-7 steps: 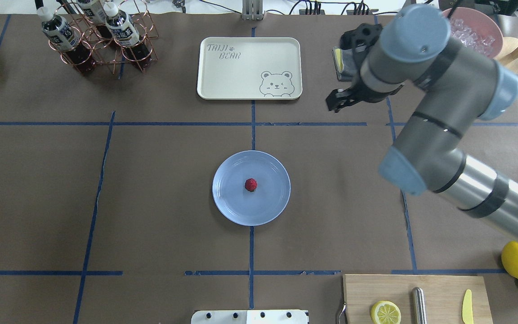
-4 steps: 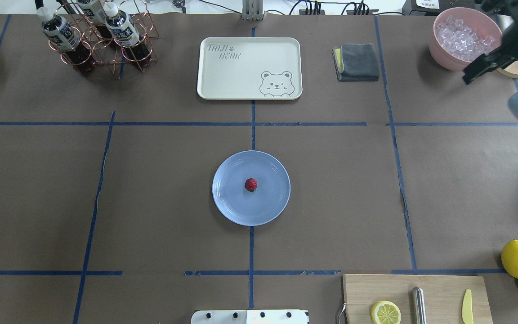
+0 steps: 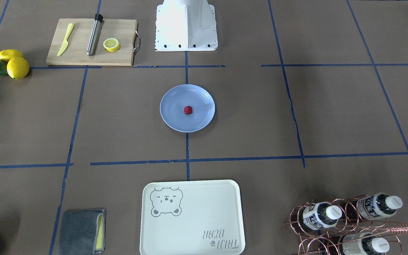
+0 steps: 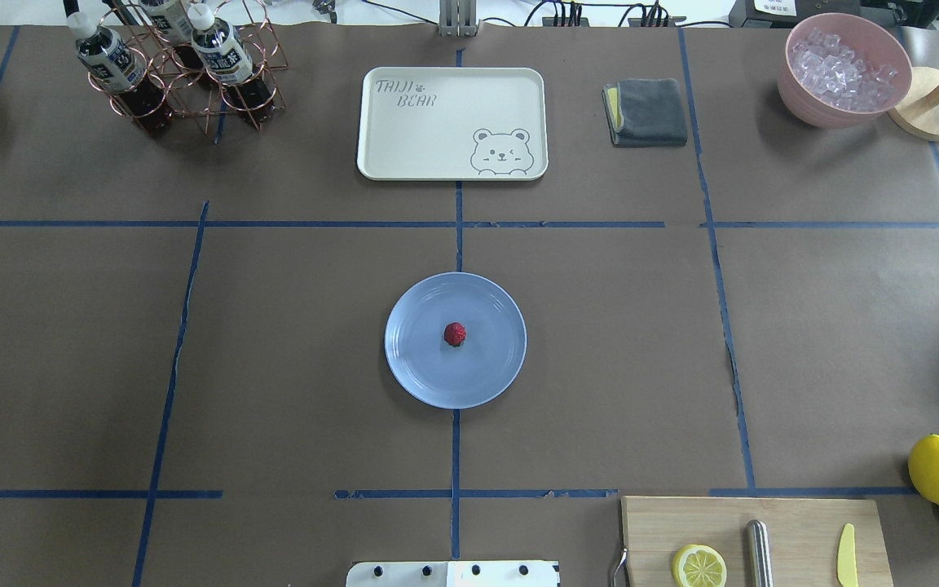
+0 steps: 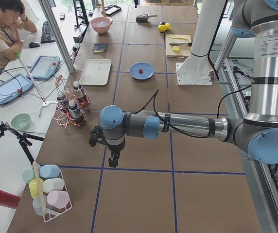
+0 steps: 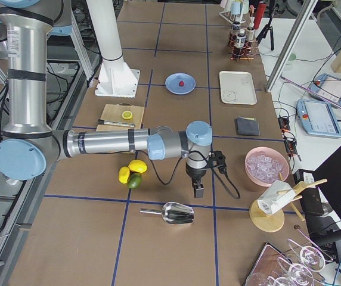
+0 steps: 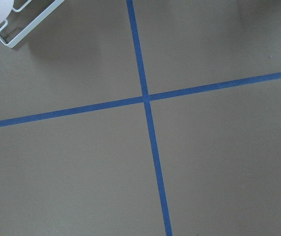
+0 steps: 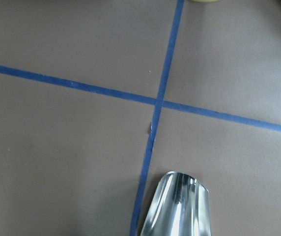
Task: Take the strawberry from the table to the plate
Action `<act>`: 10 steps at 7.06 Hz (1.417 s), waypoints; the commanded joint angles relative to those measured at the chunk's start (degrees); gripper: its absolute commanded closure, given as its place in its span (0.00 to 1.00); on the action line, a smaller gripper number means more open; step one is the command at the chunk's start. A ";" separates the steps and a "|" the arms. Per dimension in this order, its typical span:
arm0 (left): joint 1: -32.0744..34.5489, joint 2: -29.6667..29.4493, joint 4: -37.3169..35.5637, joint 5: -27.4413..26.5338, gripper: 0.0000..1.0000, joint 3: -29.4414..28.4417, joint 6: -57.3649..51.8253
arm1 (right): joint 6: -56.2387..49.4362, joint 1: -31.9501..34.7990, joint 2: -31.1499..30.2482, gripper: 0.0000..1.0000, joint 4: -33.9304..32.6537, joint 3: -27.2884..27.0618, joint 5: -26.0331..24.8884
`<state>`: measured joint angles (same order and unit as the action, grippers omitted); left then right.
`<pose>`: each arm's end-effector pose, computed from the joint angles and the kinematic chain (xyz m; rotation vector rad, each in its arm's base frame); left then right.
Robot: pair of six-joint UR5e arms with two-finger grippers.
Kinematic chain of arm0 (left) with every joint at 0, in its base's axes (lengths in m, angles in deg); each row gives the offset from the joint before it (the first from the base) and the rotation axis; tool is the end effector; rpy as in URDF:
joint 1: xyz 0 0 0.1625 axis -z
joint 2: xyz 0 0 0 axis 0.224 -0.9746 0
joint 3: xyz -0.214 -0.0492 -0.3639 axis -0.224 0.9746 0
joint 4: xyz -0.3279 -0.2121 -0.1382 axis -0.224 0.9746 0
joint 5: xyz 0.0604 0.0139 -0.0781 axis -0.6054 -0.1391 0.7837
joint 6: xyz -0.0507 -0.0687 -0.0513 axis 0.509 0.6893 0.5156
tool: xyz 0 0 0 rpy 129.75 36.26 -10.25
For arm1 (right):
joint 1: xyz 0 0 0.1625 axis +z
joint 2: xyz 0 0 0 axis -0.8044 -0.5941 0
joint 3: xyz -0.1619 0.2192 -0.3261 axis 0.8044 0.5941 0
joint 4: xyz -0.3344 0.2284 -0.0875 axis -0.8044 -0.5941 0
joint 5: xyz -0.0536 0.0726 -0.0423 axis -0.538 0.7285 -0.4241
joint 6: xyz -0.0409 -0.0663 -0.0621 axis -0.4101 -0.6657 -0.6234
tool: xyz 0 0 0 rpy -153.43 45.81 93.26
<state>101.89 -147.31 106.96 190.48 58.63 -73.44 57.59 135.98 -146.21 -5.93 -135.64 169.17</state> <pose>-0.0546 -0.4848 0.6142 0.1076 0.7710 0.1461 0.0142 -0.4634 0.6343 0.0970 -0.6313 -0.1533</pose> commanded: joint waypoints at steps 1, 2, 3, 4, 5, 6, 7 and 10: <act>0.00 0.01 -0.07 0.01 0.00 0.06 0.05 | 0.25 0.63 -5.33 0.00 5.40 0.50 1.75; 0.00 0.01 0.01 0.01 0.00 0.06 0.05 | 0.16 2.38 -5.42 0.00 5.42 0.50 7.16; 0.00 0.01 0.02 0.10 0.00 0.06 -0.04 | -0.10 4.05 -5.42 0.00 5.24 0.06 9.04; 0.00 0.01 0.02 0.01 0.00 -0.11 0.05 | -0.19 3.98 -5.34 0.00 5.07 0.23 8.37; 0.00 0.01 0.02 0.01 0.00 -0.11 0.05 | -0.19 3.98 -5.34 0.00 5.33 0.15 8.36; 0.00 0.01 -0.07 0.01 0.00 -0.11 0.05 | -0.19 3.98 -5.34 0.00 5.41 0.23 8.27; 0.00 0.01 0.01 0.01 0.00 -0.11 0.05 | -0.19 3.98 -5.34 0.00 5.59 0.32 8.27; 0.00 0.01 -0.07 0.01 0.00 -0.11 -0.04 | -0.28 3.98 -5.42 0.00 5.59 0.50 8.27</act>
<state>101.89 -147.30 106.93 190.49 58.52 -73.47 57.34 139.95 -151.62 -0.35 -135.20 177.44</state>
